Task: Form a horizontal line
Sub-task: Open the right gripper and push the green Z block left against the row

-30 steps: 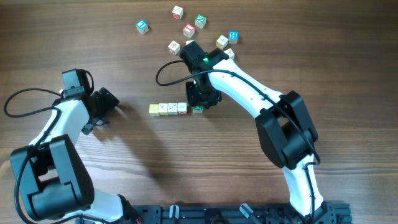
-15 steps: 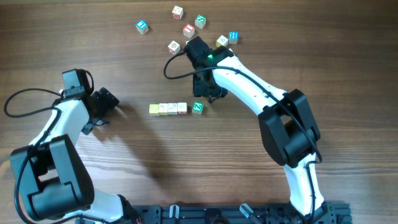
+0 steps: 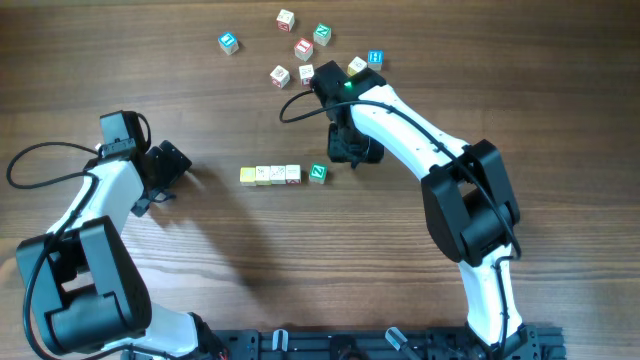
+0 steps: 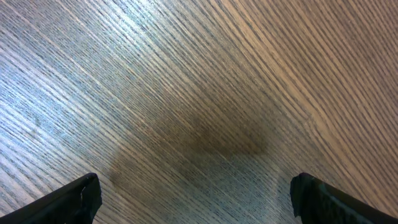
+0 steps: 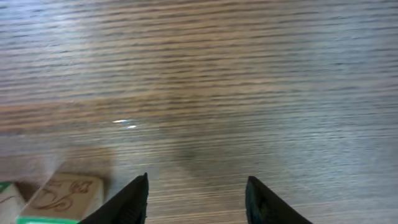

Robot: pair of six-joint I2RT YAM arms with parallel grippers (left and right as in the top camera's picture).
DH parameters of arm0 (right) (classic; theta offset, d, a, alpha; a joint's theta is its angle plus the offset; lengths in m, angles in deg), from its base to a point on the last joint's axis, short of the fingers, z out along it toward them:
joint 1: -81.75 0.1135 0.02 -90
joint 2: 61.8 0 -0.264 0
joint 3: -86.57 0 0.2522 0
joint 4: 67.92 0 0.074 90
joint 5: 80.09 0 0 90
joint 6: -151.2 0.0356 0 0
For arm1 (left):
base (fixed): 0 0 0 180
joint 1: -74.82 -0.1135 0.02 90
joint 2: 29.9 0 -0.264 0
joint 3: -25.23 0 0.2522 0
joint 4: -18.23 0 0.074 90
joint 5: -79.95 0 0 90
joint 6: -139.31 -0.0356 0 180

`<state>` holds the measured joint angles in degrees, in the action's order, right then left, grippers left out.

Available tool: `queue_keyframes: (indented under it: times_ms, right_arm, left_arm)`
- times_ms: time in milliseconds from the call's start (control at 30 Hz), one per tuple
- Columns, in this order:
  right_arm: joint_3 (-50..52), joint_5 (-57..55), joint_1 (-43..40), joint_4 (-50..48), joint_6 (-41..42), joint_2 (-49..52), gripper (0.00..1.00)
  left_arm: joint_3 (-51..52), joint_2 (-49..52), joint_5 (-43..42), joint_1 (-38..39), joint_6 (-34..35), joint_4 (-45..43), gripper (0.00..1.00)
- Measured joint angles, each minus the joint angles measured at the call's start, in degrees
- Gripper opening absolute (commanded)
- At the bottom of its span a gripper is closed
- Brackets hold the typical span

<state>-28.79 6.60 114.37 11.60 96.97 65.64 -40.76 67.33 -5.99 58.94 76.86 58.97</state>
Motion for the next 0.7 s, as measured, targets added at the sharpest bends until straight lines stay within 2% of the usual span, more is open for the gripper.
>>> queue_keyframes:
  times_ms: [67,167,267,433,700]
  right_arm:
    - [0.00,1.38,0.00,-0.42,0.00,0.00,0.45]
    - [0.02,2.05,0.00,-0.44,0.09,0.00,0.28]
    - [0.02,2.47,0.00,-0.44,0.20,0.00,0.27]
    - [0.02,6.27,0.22,-0.44,0.17,0.00,0.20]
    - [0.22,7.85,5.60,-4.68,0.20,0.00,0.19]
  left_arm:
    - [0.00,0.00,0.00,0.00,0.00,0.00,1.00]
    - [0.00,0.00,0.00,0.00,0.00,0.00,1.00]
    - [0.00,0.00,0.00,0.00,0.00,0.00,1.00]
    - [0.00,0.02,0.00,0.00,0.00,0.00,1.00]
    - [0.00,0.02,0.00,0.00,0.00,0.00,1.00]
